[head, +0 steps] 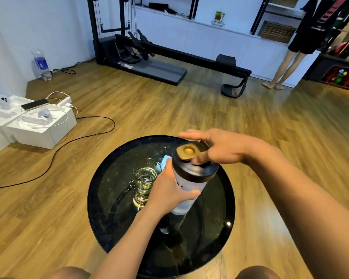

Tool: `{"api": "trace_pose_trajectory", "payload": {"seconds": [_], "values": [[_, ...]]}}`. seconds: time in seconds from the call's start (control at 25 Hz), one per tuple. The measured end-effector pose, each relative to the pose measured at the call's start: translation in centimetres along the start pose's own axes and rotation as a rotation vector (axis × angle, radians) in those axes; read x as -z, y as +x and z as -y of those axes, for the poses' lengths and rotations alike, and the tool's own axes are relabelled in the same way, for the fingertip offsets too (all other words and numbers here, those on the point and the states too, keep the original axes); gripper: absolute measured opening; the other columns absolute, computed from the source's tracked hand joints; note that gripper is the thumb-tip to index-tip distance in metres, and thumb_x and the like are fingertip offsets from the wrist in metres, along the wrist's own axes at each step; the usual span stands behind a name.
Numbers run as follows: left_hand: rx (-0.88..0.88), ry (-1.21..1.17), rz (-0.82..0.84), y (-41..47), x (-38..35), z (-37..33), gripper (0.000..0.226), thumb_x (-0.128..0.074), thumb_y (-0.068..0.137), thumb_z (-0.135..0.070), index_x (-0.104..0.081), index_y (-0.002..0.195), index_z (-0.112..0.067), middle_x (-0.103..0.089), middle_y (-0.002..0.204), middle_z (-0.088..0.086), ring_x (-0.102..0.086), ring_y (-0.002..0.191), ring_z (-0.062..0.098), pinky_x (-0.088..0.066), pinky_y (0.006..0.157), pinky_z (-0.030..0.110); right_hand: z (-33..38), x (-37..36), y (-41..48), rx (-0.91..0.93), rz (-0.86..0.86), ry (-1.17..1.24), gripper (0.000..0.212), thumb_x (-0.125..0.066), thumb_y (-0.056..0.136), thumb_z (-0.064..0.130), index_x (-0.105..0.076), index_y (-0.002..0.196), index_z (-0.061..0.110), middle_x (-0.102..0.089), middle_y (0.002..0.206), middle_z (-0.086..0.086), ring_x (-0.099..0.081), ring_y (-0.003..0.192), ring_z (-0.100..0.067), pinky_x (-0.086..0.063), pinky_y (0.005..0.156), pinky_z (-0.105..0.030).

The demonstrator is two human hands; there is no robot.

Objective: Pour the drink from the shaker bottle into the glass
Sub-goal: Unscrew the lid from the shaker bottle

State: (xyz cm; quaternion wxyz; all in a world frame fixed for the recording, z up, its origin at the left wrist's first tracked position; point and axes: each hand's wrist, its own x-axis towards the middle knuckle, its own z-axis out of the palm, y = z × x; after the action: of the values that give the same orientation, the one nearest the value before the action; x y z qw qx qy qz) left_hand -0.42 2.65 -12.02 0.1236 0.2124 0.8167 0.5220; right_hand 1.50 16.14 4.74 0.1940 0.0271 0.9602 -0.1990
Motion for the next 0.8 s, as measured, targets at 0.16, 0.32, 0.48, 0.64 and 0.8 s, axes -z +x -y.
{"api": "trace_pose_trajectory", "payload": {"seconds": [0.16,0.32,0.48,0.64,0.8], "values": [[-0.007,-0.008,0.006,0.1,0.0,-0.2,0.089,-0.085,0.056,-0.04,-0.042,0.131,-0.023,-0.065,0.115,-0.003,-0.062,0.106,0.02,-0.053,0.086,0.038,0.7,-3.9,1.0,-0.06,-0.224,-0.092,0.064,-0.043,0.09,0.063,-0.043,0.145,0.031,-0.03,0.158,0.001,-0.023,0.146,-0.023,-0.015,0.119,-0.043],[-0.016,-0.008,-0.009,0.0,-0.1,-0.1,0.089,-0.086,0.055,-0.039,-0.043,0.131,-0.019,-0.064,0.12,0.0,-0.061,0.11,0.022,-0.051,0.089,0.04,1.6,-2.0,0.0,0.038,-0.122,0.12,0.041,-0.054,0.09,0.037,-0.06,0.13,0.034,-0.031,0.157,0.011,-0.014,0.147,-0.01,-0.002,0.119,-0.032],[0.021,-0.029,-0.002,0.0,-0.2,0.2,0.076,-0.087,0.057,-0.036,-0.045,0.119,-0.024,-0.065,0.109,-0.006,-0.062,0.102,0.021,-0.052,0.081,0.035,2.5,-2.6,0.5,-0.323,-0.279,-0.143,0.081,-0.05,0.087,0.064,-0.034,0.144,0.009,-0.05,0.141,-0.015,-0.048,0.126,-0.035,-0.041,0.097,-0.042],[0.022,-0.032,-0.01,-0.1,-0.2,0.2,0.08,-0.085,0.053,-0.041,-0.046,0.12,-0.022,-0.065,0.114,-0.004,-0.061,0.105,0.021,-0.053,0.085,0.04,2.2,-0.5,-0.5,-0.181,-0.046,-0.073,0.058,-0.064,0.086,0.026,-0.043,0.139,0.014,-0.052,0.137,-0.011,-0.052,0.118,-0.027,-0.045,0.091,-0.034],[0.021,-0.02,-0.014,0.1,-0.3,0.1,0.083,-0.082,0.052,-0.044,-0.045,0.123,-0.021,-0.065,0.116,-0.001,-0.062,0.107,0.023,-0.053,0.087,0.043,1.9,-0.6,-0.8,-0.252,-0.206,-0.239,0.046,-0.068,0.078,0.04,-0.06,0.114,0.013,-0.06,0.116,-0.009,-0.059,0.103,-0.03,-0.051,0.088,-0.042]]}}
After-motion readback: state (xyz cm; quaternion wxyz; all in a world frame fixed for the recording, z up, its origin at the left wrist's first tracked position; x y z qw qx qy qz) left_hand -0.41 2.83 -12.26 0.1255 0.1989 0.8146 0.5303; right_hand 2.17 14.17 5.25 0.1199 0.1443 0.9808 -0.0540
